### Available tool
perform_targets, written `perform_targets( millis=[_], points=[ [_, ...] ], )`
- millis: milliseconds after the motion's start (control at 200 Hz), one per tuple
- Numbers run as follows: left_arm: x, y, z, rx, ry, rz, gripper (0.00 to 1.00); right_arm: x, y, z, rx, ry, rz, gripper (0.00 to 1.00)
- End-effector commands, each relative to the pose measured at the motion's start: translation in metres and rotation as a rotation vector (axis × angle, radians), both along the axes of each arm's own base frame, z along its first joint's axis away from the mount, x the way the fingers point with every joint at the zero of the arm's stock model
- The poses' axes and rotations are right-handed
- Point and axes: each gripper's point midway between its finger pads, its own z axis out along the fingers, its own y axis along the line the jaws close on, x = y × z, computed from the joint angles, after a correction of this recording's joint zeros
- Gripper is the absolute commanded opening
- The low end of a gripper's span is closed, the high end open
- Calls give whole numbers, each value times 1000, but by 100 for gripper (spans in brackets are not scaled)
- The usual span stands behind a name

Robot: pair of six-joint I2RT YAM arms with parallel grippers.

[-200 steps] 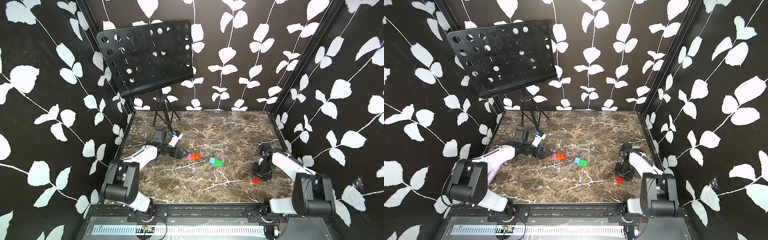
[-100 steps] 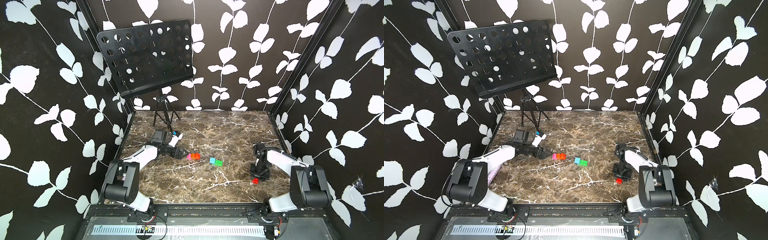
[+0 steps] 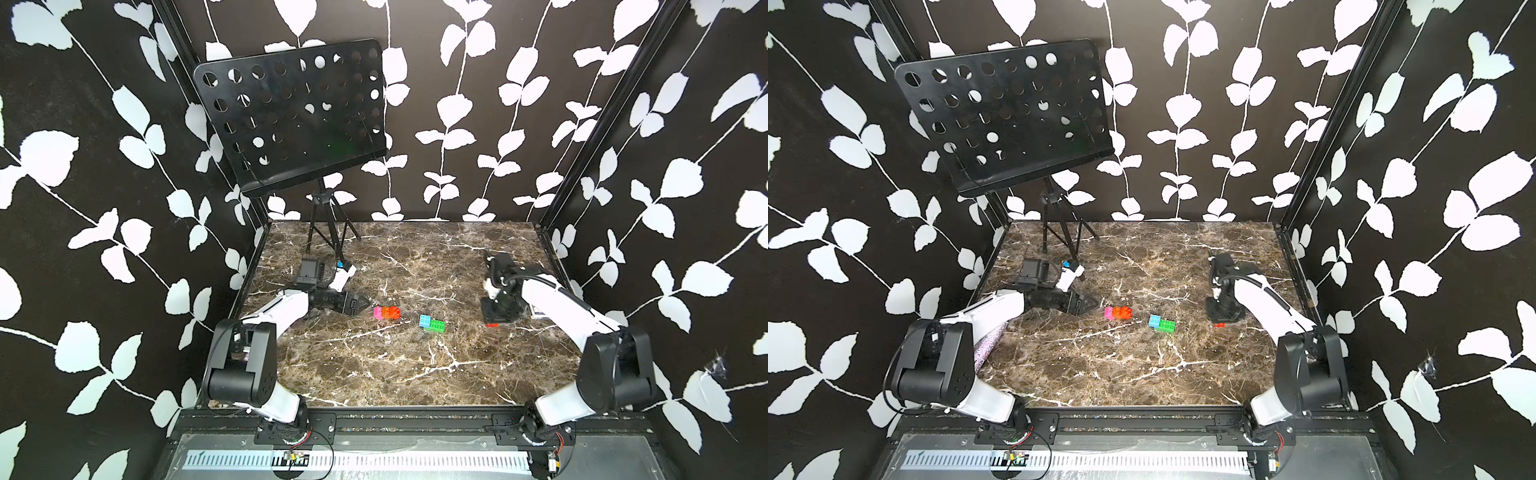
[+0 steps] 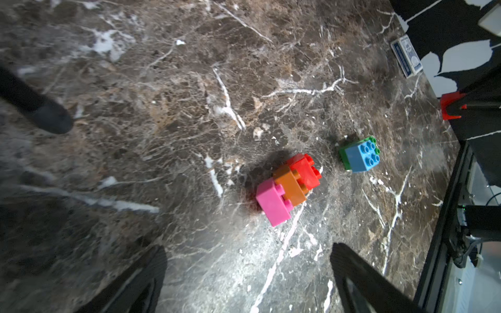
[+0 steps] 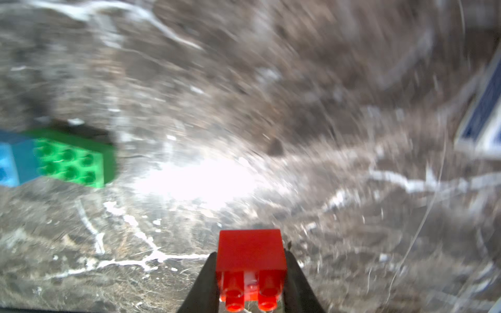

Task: Assemble the letter y with lego
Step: Pick up the lego brick from the center of the board, then assemble the lego brick with the lego brick.

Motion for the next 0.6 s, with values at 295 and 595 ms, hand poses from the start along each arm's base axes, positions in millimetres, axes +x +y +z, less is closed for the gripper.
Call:
perform_targets(
  millis=[295,595],
  points=[
    [-9,5,12,-12,68,-40,97,11,83,-19,-130,25,985,23],
    [-1,17,9,10,24,26,97,17,105,-45,-116,120,1052,22]
  ],
)
